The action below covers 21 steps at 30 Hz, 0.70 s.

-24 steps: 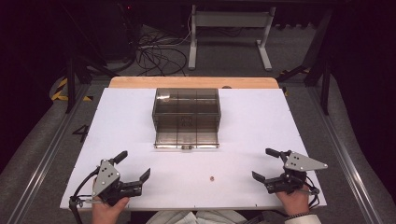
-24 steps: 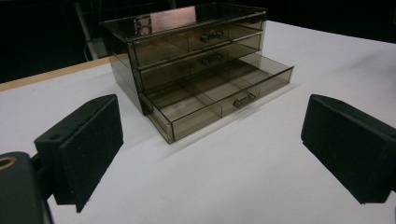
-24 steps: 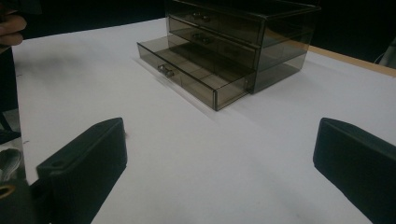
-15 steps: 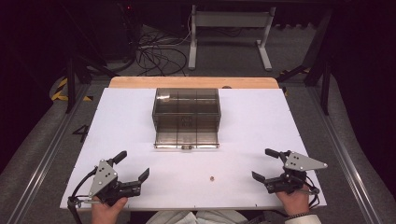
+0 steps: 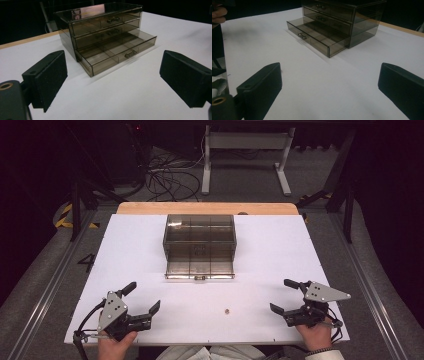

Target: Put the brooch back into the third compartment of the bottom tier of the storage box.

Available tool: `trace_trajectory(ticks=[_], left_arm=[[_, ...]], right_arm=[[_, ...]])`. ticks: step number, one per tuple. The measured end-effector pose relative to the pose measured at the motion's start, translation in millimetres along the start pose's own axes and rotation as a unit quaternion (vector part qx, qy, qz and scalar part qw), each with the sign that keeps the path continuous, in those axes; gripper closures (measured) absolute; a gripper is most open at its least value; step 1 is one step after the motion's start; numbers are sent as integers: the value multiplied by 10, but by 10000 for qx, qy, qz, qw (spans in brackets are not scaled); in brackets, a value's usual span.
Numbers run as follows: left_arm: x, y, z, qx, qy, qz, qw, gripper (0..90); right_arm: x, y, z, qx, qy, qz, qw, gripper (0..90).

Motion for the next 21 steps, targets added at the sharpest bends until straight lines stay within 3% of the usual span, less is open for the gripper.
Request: trace_trajectory(ticks=[4,21], left_arm=[[-4,6,4,65,-127,152,9998,89],[-15,-6,-1,6,-37,44,10000,100]], right_arm=[[-15,34,-13,-24,40,-22,10000,60],[-109,284,-294,-202,290,41,9994,63]])
Point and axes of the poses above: each handheld gripper's, and its own axes: z roughly backward along the jaws, y roughly out of its top, x roughly to its right, the point moved 6 cm from there along -z, roughly forward along the jaws, and after that the axes turned 6 degrees about x, right-handed, at the moved point
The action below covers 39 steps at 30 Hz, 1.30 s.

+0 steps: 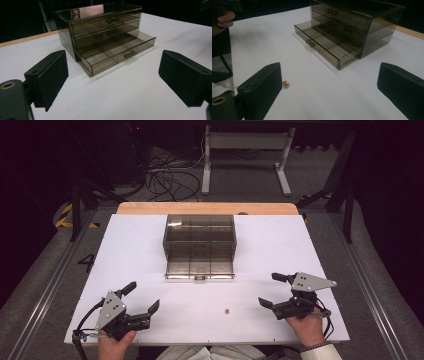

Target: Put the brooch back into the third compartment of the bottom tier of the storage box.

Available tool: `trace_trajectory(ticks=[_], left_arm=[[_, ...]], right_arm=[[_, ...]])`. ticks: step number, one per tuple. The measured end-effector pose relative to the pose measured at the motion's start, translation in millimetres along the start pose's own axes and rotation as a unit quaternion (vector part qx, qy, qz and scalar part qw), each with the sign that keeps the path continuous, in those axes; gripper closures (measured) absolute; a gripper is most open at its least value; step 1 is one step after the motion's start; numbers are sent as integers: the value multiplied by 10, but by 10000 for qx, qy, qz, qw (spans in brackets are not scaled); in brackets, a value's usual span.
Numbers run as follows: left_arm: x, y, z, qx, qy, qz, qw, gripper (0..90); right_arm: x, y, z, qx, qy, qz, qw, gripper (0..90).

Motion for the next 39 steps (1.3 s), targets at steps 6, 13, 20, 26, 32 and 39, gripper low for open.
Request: trace_trajectory(ticks=[6,13,20,26,32,39], left_arm=[[4,-1,0,-18,-17,-29,10000,101],[-1,-4,1,-24,-2,-26,10000,101],[0,-6,-1,-41,-10,-45,10000,103],[-1,-8,-3,-42,-5,-48,10000,102],[-4,-9,-1,-43,-7,-51,10000,103],[1,-11,-4,-55,-19,-58,10000,103]], right_arm=[[-30,77,-88,22,114,23,9999,63],[-96,166,-242,-28,287,101,9995,62],[-161,249,-406,-49,471,143,9988,63],[-197,272,-507,-81,570,154,9982,63],[-243,326,-616,-85,772,50,9970,76],[-275,332,-708,-252,838,54,9961,80]])
Point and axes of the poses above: each handheld gripper's, and its own axes: z roughly backward along the jaws, y roughly out of its top, x roughly to its right, the point moved 6 cm from there along -z, roughly forward along the jaws, and after that the axes turned 6 degrees about x, right-handed, at the moved point
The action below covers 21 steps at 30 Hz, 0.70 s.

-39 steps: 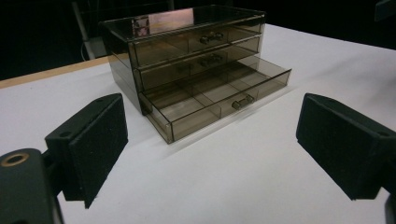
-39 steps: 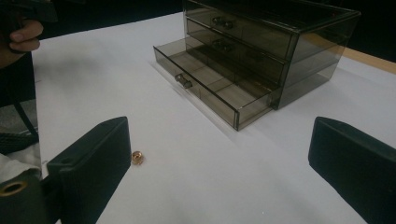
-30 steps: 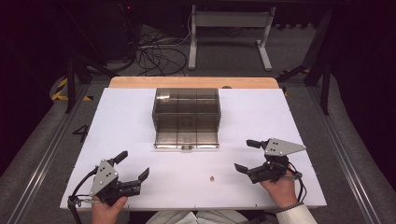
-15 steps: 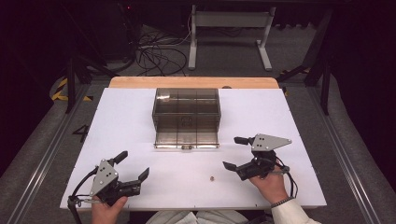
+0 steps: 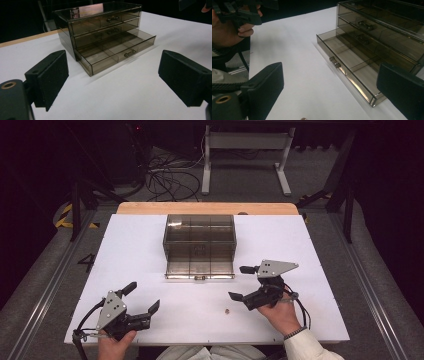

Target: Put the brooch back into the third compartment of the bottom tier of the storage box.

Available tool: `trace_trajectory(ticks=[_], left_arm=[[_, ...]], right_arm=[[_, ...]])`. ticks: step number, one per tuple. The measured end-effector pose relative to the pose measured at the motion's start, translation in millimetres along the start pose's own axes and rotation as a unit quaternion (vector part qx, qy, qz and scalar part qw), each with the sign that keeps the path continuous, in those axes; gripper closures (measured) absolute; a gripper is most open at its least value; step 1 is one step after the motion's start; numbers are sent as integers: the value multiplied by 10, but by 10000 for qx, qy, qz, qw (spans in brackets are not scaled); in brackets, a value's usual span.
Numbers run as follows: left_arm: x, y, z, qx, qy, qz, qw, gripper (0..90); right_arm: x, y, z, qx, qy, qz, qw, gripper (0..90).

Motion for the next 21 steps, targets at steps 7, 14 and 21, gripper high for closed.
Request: trace_trajectory(ticks=[7,14,21], left_arm=[[-1,-1,0,-2,-3,0,10000,103],[2,-1,-1,-4,-10,-8,10000,103],[3,-2,-5,-5,-24,-1,10000,105]], right_arm=[[-34,-3,-45,-233,88,70,9997,119],[-68,-2,-57,-450,195,116,9987,166],[-146,-55,-146,-1010,364,302,9938,233]])
Point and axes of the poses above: each handheld gripper's, and its own axes: z roughly backward along the jaws, y roughly out of its top, x roughly to its right, the point moved 6 cm from there along -z, roughly forward along the jaws, and after that the axes turned 6 degrees about x, right-handed, at the moved point
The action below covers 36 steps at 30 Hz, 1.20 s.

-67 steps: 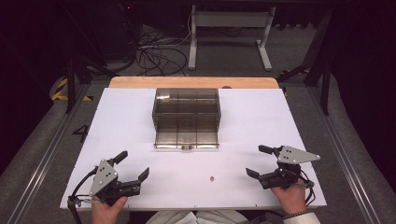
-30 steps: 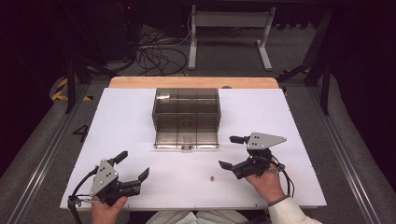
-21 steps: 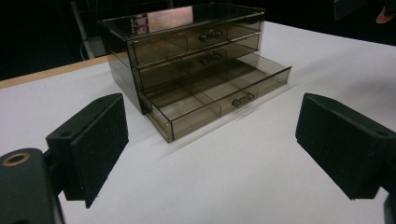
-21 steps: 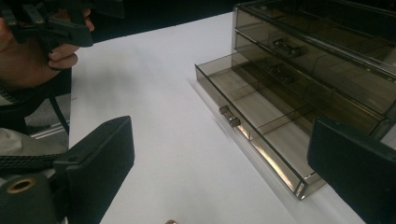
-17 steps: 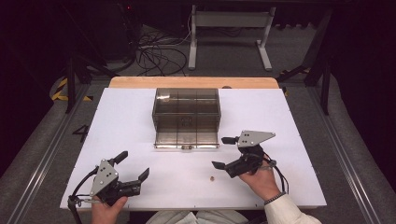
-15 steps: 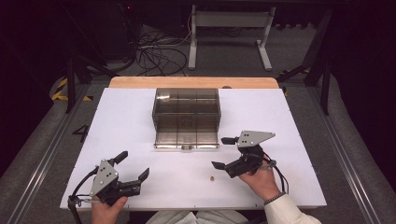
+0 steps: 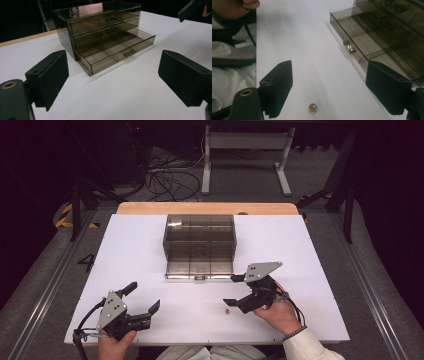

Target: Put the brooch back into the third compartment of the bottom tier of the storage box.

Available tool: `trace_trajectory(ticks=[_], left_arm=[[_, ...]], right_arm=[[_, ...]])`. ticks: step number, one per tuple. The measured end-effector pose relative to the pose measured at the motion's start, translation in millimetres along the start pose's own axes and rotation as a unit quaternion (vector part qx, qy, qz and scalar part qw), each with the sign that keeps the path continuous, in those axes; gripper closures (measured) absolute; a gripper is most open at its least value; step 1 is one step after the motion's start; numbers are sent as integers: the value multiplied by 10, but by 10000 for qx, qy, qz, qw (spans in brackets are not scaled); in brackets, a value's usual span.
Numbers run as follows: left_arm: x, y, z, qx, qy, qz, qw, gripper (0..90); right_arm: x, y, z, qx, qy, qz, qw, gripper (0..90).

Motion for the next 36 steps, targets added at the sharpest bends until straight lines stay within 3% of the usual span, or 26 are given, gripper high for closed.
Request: trace_trajectory(ticks=[5,8,10,16,22,36], left_arm=[[-1,0,0,1,4,4,10000,107],[0,-2,-2,-9,2,5,10000,107],[-1,0,-1,-5,8,9,10000,107],[-2,-1,-2,0,8,25,10000,107],[-3,-1,-1,-1,5,29,10000,107],[-4,-2,-2,-3,9,29,10000,107]], right_arm=[[-61,-61,-114,-463,91,161,9988,293],[-82,-73,-144,-557,121,204,9982,307],[-98,-105,-194,-759,159,250,9967,328],[-122,-133,-268,-980,221,254,9946,349],[-120,-203,-320,-1303,229,255,9909,386],[-134,-302,-374,-1783,216,349,9831,474]])
Point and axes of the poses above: each handheld gripper's, and its own axes: z roughly backward along the jaws, y roughly out of its top, x roughly to its right, the point moved 6 cm from there along -z, roughly forward along the jaws, and after that the axes turned 6 degrees about x, right-handed, at the moved point
